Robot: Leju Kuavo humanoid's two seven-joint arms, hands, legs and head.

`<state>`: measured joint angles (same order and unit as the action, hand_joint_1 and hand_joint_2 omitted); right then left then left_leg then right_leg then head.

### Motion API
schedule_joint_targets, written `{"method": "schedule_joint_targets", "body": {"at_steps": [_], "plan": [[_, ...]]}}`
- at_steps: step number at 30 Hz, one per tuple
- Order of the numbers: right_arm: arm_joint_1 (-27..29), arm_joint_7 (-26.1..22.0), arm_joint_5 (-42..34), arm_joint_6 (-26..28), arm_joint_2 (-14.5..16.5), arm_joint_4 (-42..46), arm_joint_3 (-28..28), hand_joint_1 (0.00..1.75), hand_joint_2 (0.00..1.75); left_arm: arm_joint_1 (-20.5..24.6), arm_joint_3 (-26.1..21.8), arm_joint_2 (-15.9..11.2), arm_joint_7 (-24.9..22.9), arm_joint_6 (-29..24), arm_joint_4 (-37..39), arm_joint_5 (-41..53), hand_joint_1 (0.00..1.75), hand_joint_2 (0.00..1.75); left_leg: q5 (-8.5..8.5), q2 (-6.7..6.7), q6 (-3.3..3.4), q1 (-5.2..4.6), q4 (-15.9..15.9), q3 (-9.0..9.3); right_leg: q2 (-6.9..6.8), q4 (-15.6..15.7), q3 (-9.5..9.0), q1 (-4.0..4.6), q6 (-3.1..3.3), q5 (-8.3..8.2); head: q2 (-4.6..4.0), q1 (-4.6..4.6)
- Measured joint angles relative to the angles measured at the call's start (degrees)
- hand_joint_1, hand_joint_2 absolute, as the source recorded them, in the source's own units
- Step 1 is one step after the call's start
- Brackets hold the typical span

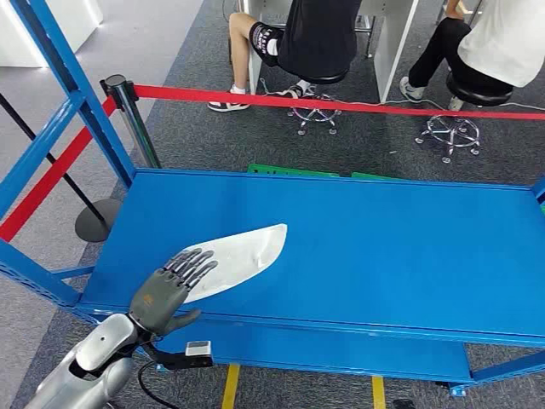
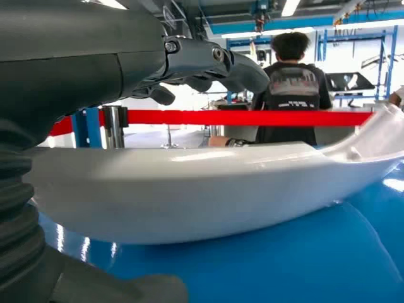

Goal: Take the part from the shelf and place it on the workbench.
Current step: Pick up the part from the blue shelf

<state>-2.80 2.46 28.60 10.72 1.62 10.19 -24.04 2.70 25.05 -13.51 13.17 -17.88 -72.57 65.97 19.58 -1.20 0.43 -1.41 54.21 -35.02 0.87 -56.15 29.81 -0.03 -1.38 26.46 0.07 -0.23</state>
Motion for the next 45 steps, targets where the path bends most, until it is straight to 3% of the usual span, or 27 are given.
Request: {"method": "schedule_joint_targets", "body": {"at_steps": [18,29,32,37,45], "plan": [[0.03,0.17,-0.59,0.28,-0.28,0.0,-0.58,0.0,0.0,-0.76,3.24,-0.76,-1.03,1.58,0.15,-3.04,1.75,1.75,-0.01,0.0,0.03,0.0,0.0,-0.06,0.0,0.0,0.06,-0.01,-0.01,0.0,0.0,-0.02],[-0.06,-0.12,-5.47,1.92,-0.28,0.0,-6.24,0.0,0.0,-1.2,3.46,0.1,-1.88,-0.01,-0.07,-5.45,1.75,1.75,-0.01,0.0,0.04,0.0,0.0,-0.06,0.01,0.0,0.05,-0.01,-0.01,-0.01,0.0,0.0],[-0.05,0.43,-6.22,2.38,-0.28,0.0,-7.43,0.0,0.0,-2.63,2.7,0.83,1.89,-0.45,-1.45,-14.45,1.75,1.75,-0.01,0.0,0.04,-0.01,0.01,-0.07,0.04,0.0,0.08,-0.03,-0.02,-0.01,0.0,0.0],[0.02,0.17,-6.77,3.53,-0.2,0.0,-9.45,0.0,0.0,-8.12,-1.74,3.15,17.45,4.52,-7.64,-40.55,1.75,1.75,0.02,0.02,0.05,-0.03,0.06,-0.24,0.11,0.0,0.27,-0.07,-0.05,0.01,0.0,-0.01],[-0.12,2.39,-6.39,8.17,0.28,0.0,-11.09,0.0,0.0,-12.87,-9.25,7.64,23.79,6.45,-14.66,-46.5,1.75,1.75,0.05,0.02,0.05,-0.02,0.06,-0.34,0.09,0.0,0.35,-0.06,-0.07,0.05,0.0,-0.01]]}}
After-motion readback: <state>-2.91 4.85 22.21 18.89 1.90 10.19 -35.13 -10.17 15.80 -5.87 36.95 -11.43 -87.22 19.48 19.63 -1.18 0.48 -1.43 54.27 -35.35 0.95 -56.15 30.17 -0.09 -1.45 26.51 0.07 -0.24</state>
